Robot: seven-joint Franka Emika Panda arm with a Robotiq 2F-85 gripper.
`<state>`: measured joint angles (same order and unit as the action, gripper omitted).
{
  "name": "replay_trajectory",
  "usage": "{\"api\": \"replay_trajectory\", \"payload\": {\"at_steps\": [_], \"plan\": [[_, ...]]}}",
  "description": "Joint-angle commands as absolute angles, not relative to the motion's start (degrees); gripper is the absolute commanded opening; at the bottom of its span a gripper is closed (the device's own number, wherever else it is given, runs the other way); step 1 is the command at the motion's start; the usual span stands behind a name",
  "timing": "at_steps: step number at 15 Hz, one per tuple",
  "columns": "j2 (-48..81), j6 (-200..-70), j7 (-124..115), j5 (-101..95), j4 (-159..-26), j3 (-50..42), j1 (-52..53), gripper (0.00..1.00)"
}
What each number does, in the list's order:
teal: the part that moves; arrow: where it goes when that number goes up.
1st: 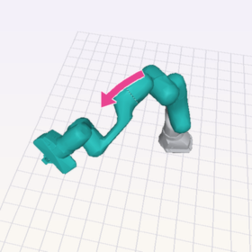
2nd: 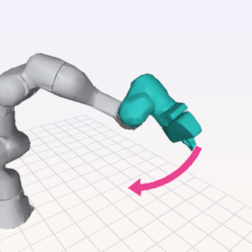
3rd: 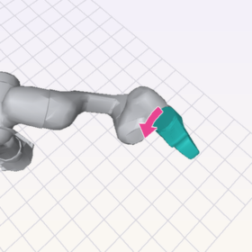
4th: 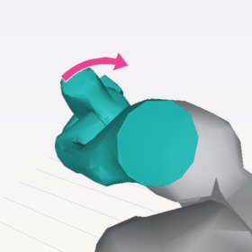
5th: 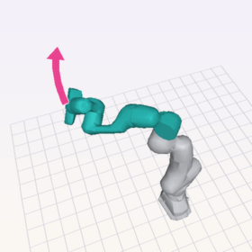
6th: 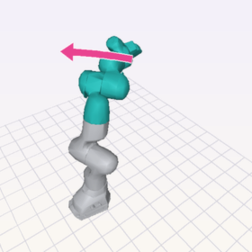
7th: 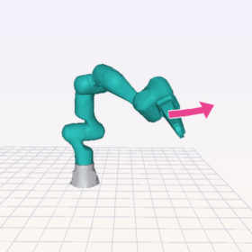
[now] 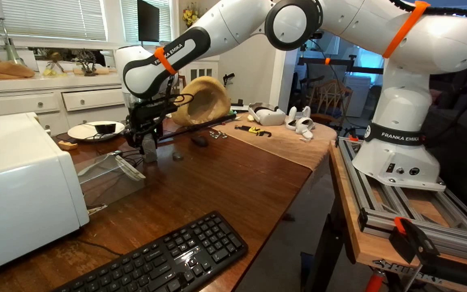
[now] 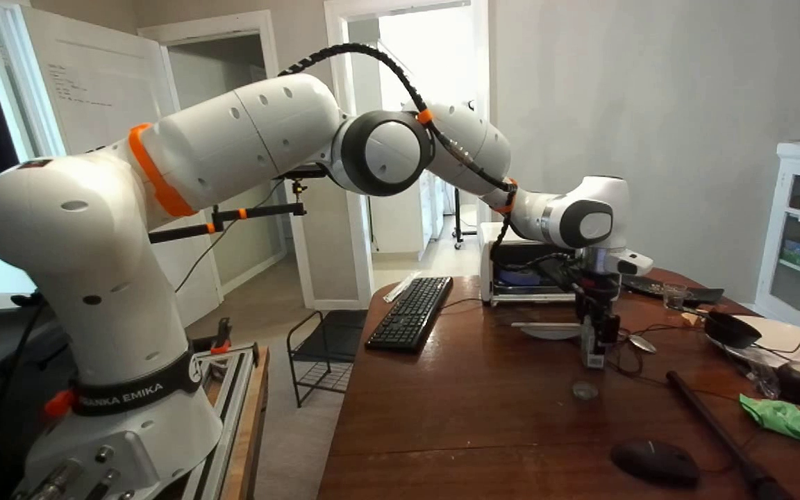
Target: Put the tape inside the oven and the shaker on top of the microwave
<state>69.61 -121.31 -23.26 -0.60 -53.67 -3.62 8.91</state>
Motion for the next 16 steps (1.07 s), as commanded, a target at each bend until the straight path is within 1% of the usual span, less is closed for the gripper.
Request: {"api": "replay_trajectory", "payload": {"at_steps": [1, 7, 12, 15, 16], "plan": [[68.7, -120.2, -27.7, -0.1, -52.6, -4.7, 9.2, 0.31], [64.5, -119.0, -41.8, 0.9, -51.7, -8.3, 7.4, 0.31], [64.8, -118.3, -55.0, -1.6, -50.3, -13.2, 5.8, 0.31], [65.1, -116.0, -62.5, -1.9, -50.4, -14.6, 4.6, 0.31], [64.7, -113.3, -63.8, -1.5, -50.7, -14.0, 4.1, 0.31]]}}
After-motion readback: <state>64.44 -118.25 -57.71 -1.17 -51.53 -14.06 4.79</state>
